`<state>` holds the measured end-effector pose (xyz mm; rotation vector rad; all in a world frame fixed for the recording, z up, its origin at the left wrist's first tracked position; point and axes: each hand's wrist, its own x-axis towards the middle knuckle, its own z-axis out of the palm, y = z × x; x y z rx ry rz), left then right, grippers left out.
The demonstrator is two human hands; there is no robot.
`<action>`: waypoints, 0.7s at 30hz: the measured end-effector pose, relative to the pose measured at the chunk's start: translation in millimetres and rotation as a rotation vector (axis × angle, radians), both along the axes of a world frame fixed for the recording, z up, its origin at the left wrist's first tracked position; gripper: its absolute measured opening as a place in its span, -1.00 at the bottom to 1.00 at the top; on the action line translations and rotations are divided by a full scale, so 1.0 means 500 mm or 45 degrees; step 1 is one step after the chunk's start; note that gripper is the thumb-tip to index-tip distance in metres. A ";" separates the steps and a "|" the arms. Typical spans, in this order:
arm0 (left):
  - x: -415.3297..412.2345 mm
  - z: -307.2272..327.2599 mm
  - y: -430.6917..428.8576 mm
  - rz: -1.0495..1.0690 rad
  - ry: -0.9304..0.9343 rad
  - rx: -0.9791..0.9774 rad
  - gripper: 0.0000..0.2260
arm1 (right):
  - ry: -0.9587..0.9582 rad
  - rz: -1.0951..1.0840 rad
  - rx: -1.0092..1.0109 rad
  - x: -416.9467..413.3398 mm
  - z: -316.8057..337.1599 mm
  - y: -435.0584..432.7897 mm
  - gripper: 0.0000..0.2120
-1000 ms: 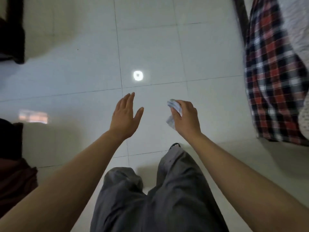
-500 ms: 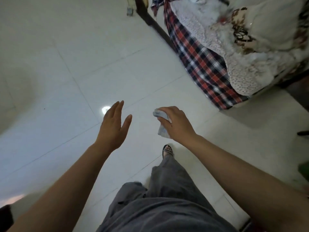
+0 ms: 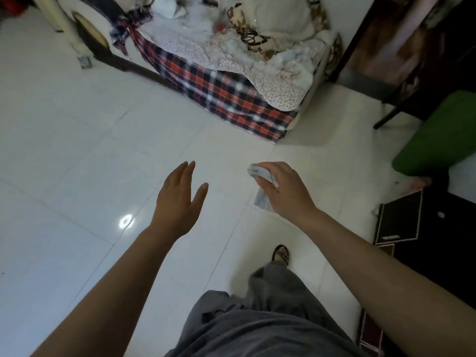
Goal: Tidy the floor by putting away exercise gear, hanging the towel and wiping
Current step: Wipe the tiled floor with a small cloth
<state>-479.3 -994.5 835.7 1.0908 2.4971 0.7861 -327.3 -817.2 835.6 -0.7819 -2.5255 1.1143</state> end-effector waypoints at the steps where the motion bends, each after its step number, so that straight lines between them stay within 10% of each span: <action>1: 0.010 0.003 0.032 -0.054 0.015 -0.011 -0.49 | 0.010 -0.036 0.003 0.019 0.000 0.018 -0.78; 21: 0.382 0.027 0.821 -0.885 0.269 -0.179 -0.31 | 0.146 -0.766 -0.055 0.487 0.019 0.563 -0.79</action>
